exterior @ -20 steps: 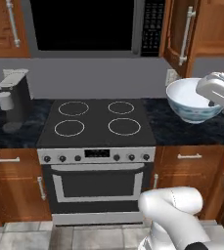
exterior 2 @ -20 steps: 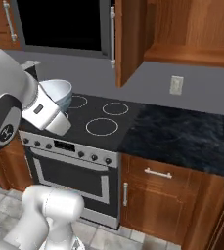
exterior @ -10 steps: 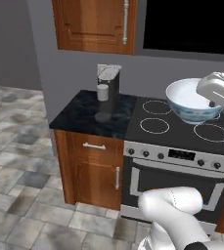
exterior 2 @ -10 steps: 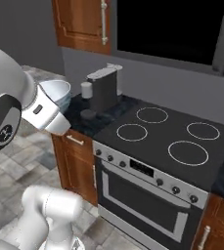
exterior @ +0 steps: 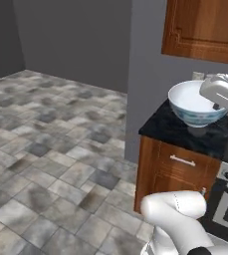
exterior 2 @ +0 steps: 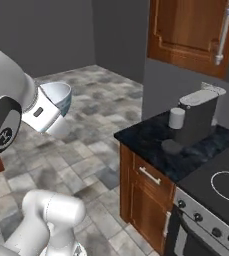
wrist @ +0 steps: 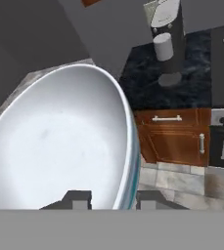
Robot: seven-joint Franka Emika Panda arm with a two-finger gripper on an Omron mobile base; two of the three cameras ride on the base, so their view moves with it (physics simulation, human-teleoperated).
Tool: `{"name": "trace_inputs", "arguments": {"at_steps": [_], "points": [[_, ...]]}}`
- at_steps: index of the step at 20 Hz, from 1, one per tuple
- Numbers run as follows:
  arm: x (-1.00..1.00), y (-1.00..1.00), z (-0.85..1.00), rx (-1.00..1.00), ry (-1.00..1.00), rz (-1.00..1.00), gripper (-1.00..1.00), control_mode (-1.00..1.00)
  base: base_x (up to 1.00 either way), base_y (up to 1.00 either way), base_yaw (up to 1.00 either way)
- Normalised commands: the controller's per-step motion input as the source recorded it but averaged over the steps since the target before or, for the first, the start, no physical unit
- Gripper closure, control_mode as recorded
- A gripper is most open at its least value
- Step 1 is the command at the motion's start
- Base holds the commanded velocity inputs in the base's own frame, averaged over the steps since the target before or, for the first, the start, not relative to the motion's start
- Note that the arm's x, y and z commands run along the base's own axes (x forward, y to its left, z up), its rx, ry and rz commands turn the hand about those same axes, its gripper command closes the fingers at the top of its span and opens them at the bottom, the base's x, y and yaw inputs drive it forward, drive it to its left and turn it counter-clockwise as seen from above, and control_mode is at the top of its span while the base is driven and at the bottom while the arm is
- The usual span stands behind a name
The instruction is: Take the smaller bowl and place it next to the appetizer plate on the dining counter , and place the larger bowl next to the plate with cooked food.
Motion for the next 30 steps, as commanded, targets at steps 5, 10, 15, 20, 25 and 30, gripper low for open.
{"name": "trace_inputs", "arguments": {"at_steps": [5,10,15,20,25,30], "points": [[0.00,0.00,0.00,0.00,0.00,0.00,1.00,1.00,0.99,0.54,0.44],[0.00,0.00,0.00,0.00,0.00,0.00,1.00,1.00,1.00,0.62,0.41],[0.00,0.00,0.00,0.00,0.00,0.00,1.00,1.00,0.95,0.85,0.37],[0.00,0.00,0.00,0.00,0.00,0.00,1.00,1.00,0.95,0.86,0.28],[0.00,0.00,0.00,0.00,0.00,0.00,1.00,1.00,0.87,0.88,0.26],[0.00,0.00,0.00,0.00,0.00,0.00,1.00,1.00,0.66,0.95,0.30]]}}
